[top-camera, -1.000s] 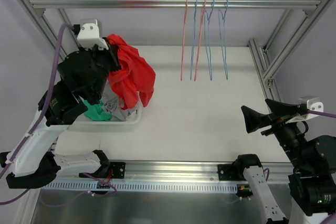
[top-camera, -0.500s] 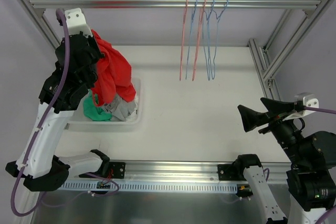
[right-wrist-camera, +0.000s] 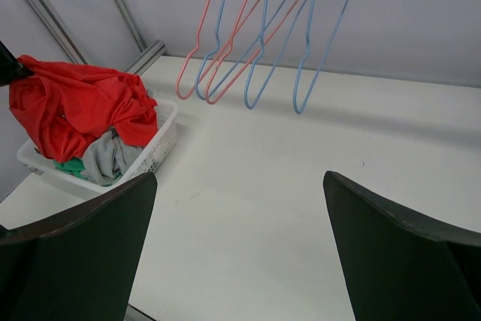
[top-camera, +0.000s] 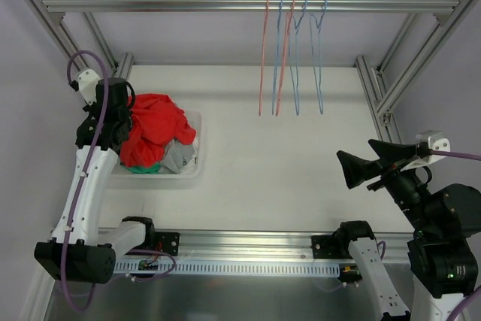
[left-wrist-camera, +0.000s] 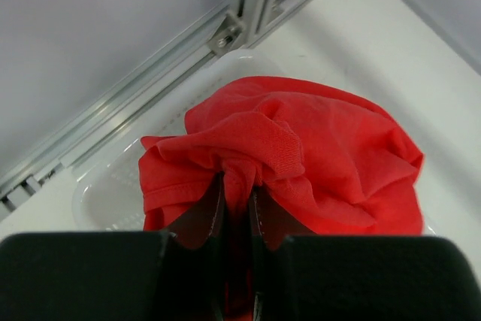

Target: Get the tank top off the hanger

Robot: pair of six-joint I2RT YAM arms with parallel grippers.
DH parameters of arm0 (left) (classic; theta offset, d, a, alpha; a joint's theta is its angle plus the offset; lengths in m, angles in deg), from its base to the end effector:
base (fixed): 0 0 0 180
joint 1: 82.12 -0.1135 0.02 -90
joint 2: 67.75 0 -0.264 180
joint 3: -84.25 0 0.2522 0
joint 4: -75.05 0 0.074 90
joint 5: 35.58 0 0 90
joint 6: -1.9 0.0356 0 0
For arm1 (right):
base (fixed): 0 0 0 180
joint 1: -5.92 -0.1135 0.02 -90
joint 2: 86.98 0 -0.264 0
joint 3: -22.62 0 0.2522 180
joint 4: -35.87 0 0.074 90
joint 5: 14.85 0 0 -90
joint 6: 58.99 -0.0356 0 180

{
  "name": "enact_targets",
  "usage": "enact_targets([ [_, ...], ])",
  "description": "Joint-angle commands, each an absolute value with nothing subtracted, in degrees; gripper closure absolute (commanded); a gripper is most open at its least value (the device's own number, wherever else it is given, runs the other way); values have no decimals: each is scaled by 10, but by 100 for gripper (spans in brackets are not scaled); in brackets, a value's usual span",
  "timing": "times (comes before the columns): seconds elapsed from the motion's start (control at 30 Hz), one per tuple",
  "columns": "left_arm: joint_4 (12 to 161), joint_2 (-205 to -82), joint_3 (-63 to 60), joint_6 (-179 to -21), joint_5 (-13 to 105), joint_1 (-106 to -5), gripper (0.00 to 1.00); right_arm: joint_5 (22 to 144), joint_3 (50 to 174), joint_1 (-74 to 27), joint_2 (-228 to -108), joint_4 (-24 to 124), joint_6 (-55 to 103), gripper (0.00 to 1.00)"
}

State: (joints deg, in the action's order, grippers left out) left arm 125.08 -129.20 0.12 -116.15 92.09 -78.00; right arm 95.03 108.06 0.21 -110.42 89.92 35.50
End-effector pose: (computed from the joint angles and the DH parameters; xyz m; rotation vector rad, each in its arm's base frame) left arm 0.2183 0.0061 0.3957 -0.7857 1.7904 0.3046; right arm 0.0014 0.0123 0.4561 -0.4103 1.3863 0.2657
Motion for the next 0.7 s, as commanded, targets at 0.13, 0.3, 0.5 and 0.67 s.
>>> enact_targets([
  [0.13,1222,-1349,88,-1336,903,-843,100,974,1064,4,-1099,867,347,0],
  [0.3,1213,-1443,71,-1329,834,-852,100,990,1047,4,-1097,864,343,1],
  [0.5,1212,-1525,92,-1358,829,-854,100,1010,1017,4,-1089,854,330,0],
  [0.67,1213,-1534,115,-1372,840,-857,100,1019,1010,4,-1085,852,329,1],
])
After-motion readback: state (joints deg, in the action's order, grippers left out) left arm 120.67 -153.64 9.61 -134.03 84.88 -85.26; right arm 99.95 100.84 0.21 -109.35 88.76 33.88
